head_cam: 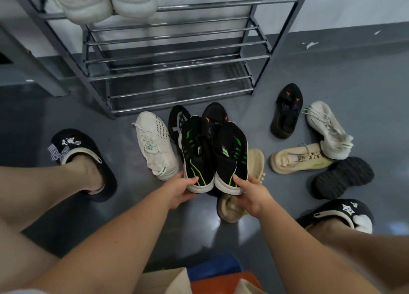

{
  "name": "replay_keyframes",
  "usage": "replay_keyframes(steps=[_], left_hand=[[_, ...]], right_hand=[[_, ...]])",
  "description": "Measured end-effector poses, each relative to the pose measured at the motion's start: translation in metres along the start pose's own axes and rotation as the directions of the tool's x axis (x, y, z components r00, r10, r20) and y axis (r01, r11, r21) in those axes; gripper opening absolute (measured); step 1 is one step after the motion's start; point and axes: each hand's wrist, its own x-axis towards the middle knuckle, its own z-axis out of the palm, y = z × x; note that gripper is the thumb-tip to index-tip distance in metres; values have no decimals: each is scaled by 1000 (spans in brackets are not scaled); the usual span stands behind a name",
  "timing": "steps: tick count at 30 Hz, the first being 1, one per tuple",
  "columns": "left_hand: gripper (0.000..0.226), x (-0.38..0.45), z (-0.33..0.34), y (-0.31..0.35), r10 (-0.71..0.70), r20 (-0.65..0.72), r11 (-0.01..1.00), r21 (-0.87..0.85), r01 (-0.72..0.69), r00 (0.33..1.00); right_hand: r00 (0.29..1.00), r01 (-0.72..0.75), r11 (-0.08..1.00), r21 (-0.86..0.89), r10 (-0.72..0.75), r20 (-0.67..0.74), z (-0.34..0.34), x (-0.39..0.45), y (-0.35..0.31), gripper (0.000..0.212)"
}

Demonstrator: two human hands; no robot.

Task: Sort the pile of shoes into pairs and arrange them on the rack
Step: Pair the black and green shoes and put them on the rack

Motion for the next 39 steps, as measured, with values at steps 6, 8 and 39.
replay_keyframes(steps=[6, 8, 39], left_hand=[[26, -18, -6, 26, 52, 62, 998, 38, -54, 997], [24, -23, -6, 33, 75, 68, 997, 22, -77, 995], [30, -112, 82, 151, 392, 282, 918, -49, -395, 876]], right_hand=[[997, 72, 997, 10, -72, 15, 11, -12, -3, 49], [993, 114, 993, 0, -114, 40, 16, -17, -10, 43], [880, 431, 887, 166, -453, 141, 31, -112, -152, 22]])
